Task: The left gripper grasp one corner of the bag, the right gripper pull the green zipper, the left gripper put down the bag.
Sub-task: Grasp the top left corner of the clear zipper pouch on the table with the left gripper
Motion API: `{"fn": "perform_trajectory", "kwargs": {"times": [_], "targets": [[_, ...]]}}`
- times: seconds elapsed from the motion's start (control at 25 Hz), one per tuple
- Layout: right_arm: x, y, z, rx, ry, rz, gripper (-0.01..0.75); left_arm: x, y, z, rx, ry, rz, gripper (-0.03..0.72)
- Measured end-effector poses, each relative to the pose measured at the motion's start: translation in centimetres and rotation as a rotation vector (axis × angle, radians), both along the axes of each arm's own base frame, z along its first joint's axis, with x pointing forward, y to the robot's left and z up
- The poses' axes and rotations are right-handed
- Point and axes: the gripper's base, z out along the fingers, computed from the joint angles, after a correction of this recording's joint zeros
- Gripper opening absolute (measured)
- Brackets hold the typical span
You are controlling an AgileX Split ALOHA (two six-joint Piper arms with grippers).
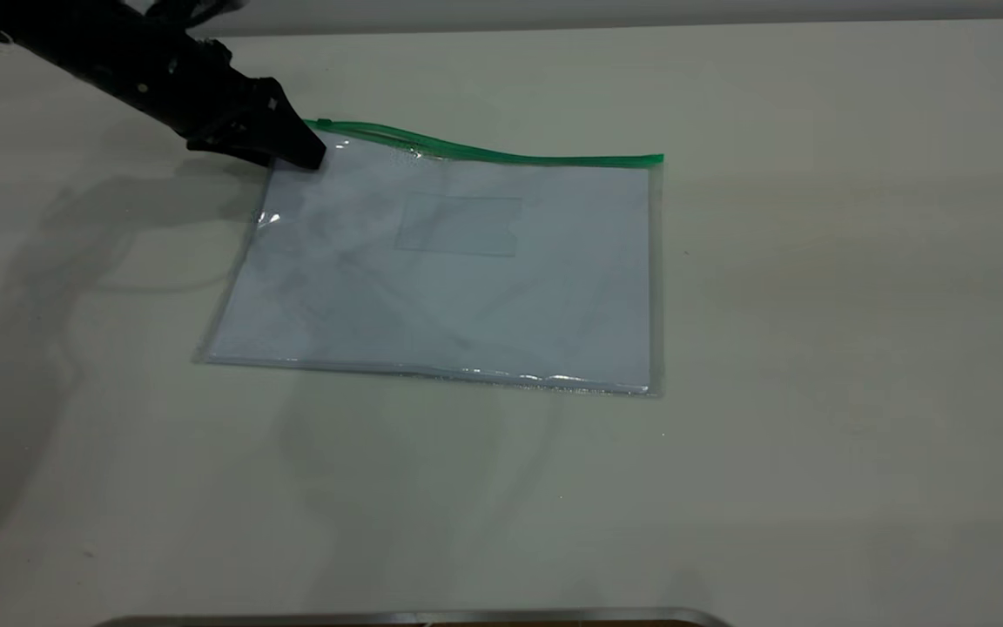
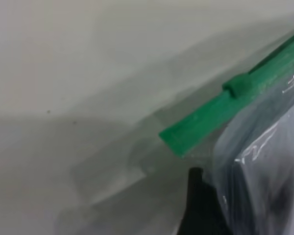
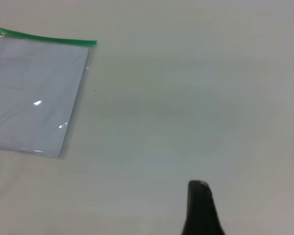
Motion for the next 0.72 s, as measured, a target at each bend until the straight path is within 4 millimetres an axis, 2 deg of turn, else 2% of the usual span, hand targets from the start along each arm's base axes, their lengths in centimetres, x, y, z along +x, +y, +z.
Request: {"fn": "perform_trajectory", "kwargs": {"times": [0.16,0.28,0.48,0.6,0.72], "targets": [[0.0,0.0,0.0,-0.001,-0.002,0.0,0.551,-0.1,-0.2,-0.1,-0.03,0.008,-0.009,0.47],[0.1,0.0,0.1,-0.002,-0.017,-0.002,0.551,-0.1,-0.3,0.0,-0.046,0.009,-0.009,0.341],[0.3,-0.1,0.4,-0.008,-0.057,-0.001,0.551,-0.3,-0.5,0.1,-0.056,-0.025,-0.081,0.079],[0.9,-0.1,0.8,-0.035,-0.08,0.017,0.551,-0.5,-0.6,0.6,-0.055,-0.093,-0.194,0.053],[2.2,-0.1,1.5,-0.072,-0.088,0.043,0.551,-0.7,-0.8,2.0,-0.055,-0.171,-0.358,0.053]]}}
